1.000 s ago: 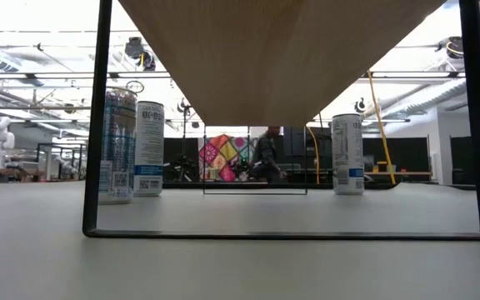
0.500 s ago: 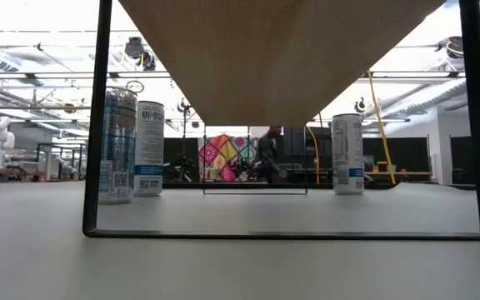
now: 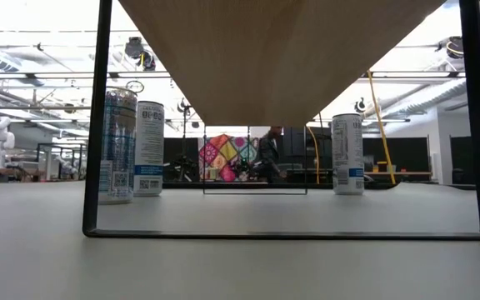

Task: Place canned beverage on shelf
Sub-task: Put the top right orange soda can on the shelf aligned with the other blue soda can

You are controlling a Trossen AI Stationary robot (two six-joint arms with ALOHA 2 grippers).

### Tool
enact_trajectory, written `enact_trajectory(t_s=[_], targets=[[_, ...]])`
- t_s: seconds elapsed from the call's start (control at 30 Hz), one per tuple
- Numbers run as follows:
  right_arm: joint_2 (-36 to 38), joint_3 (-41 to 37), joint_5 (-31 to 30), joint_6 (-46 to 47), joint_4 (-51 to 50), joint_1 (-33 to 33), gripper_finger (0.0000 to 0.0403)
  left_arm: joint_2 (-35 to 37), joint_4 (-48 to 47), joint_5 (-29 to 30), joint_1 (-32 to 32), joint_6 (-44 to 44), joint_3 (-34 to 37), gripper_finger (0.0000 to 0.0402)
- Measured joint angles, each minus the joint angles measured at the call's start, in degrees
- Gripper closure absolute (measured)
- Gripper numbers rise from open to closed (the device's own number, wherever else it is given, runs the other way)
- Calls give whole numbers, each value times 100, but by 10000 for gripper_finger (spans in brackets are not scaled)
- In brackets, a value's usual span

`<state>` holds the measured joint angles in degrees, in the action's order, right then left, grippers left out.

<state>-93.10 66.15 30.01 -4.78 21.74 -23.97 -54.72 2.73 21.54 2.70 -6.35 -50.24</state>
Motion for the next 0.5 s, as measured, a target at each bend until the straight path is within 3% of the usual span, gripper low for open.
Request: enact_trajectory(t_s=[0.5], targets=[[-144, 2, 5, 46, 117, 4, 181, -2, -135, 0, 0, 9, 0, 6]])
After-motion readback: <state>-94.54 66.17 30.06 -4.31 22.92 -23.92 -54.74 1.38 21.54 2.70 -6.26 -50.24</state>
